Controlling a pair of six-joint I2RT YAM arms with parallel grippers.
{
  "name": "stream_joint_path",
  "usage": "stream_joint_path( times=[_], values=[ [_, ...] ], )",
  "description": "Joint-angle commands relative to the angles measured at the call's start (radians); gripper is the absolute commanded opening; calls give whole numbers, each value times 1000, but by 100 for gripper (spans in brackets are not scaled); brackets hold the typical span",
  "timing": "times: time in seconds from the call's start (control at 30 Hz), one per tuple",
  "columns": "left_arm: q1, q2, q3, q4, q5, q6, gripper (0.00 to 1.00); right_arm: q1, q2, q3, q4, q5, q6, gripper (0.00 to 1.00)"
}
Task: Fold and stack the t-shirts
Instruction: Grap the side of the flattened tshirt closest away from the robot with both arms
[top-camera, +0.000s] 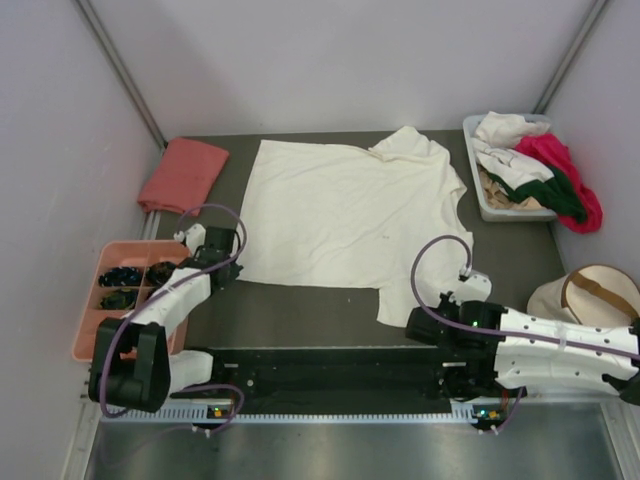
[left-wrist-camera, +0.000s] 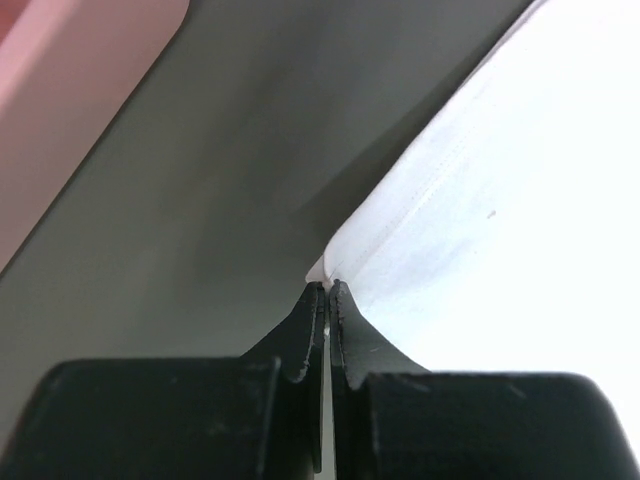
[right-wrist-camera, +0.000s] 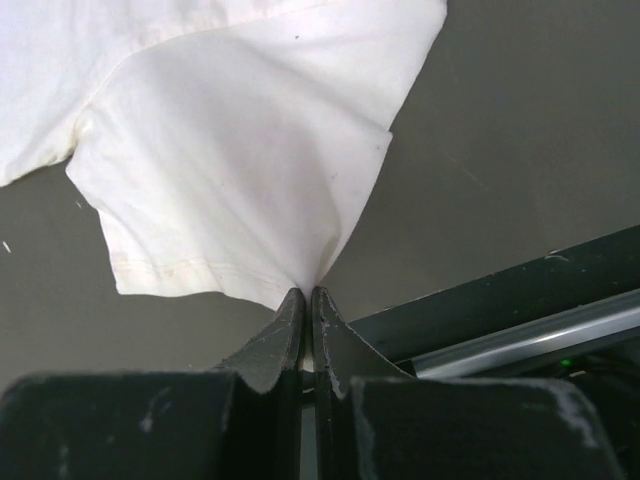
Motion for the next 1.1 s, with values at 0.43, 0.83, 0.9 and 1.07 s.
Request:
stream_joint_path(
  times=[0.43,0.83,0.9,1.07],
  values=[
    [6,-323,-46,-277,14,-49,0,-13,-118,59,-147,-27,-19,0],
    [6,-377,-37,-332,12,-58,0,-11,-147,203,-309,35,-26,0],
    [6,-377,-30,-335,5,-59,0,-13,-167,229,-337,41,-32,0],
    [6,-372,-18,-319,-20,-63,0,-13,-200,252,-346,74,-45,0]
  ],
)
